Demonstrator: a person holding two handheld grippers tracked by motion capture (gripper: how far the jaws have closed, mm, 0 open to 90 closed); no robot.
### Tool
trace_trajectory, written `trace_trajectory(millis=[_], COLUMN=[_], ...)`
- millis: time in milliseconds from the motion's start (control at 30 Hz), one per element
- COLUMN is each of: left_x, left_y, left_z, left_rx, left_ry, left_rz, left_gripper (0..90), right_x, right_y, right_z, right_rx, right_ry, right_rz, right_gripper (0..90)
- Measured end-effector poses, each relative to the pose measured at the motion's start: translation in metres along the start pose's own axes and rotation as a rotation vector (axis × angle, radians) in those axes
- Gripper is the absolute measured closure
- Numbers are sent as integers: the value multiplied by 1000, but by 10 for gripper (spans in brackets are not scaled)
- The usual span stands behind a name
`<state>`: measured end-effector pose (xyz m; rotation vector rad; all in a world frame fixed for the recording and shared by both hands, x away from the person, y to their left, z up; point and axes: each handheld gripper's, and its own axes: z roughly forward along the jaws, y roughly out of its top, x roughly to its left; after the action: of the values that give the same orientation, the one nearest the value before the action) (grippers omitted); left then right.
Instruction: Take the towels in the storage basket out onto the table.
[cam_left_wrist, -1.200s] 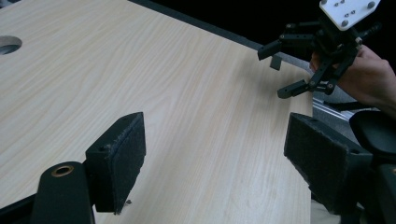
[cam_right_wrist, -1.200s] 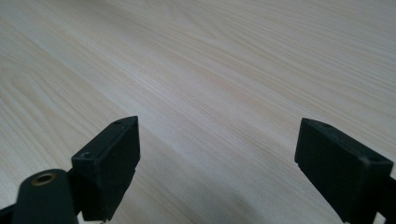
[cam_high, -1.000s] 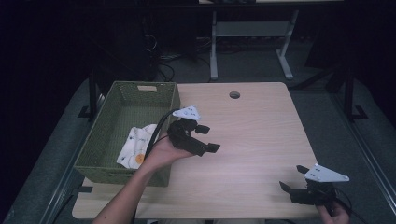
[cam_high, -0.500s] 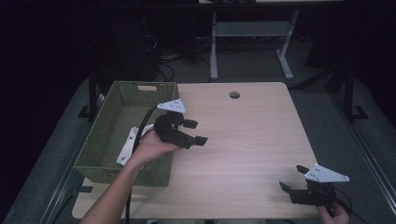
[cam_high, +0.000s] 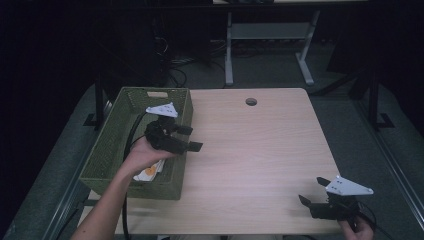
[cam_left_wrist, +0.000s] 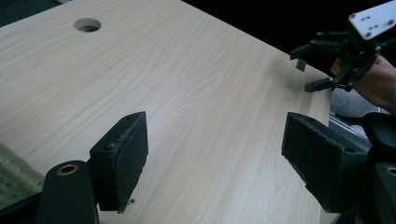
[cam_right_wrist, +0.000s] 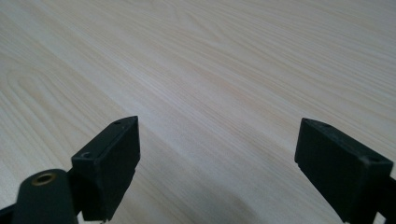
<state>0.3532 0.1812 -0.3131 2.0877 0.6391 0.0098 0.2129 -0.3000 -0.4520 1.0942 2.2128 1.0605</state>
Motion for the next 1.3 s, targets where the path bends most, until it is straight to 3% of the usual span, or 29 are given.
trace_trajectory(millis=[800, 933, 1033, 1300], left_x=[31, 39, 46, 63], left_y=[-30, -38, -45, -61], left_z=[-33, -36, -39, -41], left_rx=[11, 20, 22, 49], left_ry=[89, 109, 147, 186], left_rz=[-76, -98, -125, -184], left_gripper=[237, 238, 230, 229], right_x=[1, 1, 1, 2], right_y=[1, 0, 1, 0], right_z=[-1, -1, -1, -1], right_rx=[-3, -6, -2, -1], right_ry=[2, 4, 4, 9], right_rz=[-13, -8, -10, -16], right_gripper=[139, 139, 139, 138])
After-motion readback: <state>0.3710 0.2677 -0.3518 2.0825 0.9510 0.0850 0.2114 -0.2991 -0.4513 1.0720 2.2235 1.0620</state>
